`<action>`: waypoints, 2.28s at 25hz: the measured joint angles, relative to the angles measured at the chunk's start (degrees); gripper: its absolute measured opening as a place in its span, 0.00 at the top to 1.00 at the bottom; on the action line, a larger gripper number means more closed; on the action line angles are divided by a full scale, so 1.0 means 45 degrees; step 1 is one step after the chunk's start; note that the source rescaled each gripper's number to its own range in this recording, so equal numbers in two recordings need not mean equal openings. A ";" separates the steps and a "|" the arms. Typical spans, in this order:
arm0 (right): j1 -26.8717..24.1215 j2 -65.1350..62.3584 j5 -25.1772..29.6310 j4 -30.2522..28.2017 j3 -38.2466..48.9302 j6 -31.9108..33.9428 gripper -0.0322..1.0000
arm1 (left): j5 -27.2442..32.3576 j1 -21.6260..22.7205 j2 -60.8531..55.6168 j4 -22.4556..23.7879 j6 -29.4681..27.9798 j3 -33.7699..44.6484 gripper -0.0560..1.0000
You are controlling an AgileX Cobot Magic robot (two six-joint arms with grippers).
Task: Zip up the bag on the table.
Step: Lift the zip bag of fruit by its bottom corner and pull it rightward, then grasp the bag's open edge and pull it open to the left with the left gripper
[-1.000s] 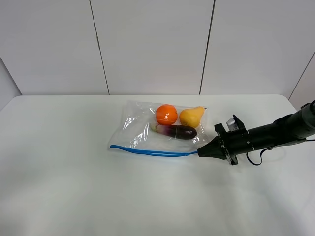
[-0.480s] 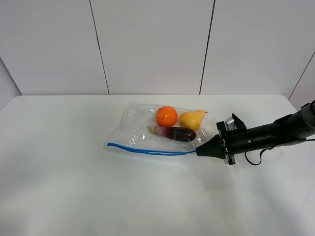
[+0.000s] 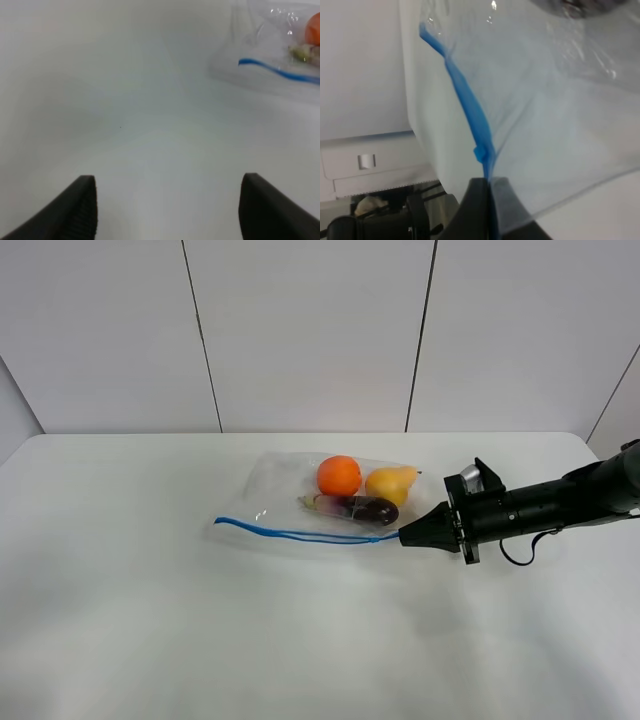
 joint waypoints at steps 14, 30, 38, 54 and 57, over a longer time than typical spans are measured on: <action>0.0062 -0.1063 0.0077 0.0405 0.0000 0.0647 0.97 | 0.0000 0.0000 0.0000 0.0000 0.0000 0.0000 0.22; 0.0227 -0.1569 0.0092 0.0528 -0.0084 0.0829 0.97 | -0.4890 0.0000 0.7933 -0.2799 0.5078 -0.3328 0.22; 0.0227 -0.1569 0.0092 0.0528 -0.0084 0.0857 0.97 | -0.6021 -0.0400 1.3645 -0.9465 1.3218 -0.4714 0.21; 0.0227 -0.1569 0.0030 0.0528 -0.0084 0.1192 0.97 | -1.3874 -0.8329 2.0206 -1.4481 2.6327 -0.4752 0.00; 0.0227 -0.1569 0.0030 0.0528 -0.0084 0.1230 0.97 | -1.5718 -0.9132 2.1342 -1.4510 2.6704 -0.4752 0.00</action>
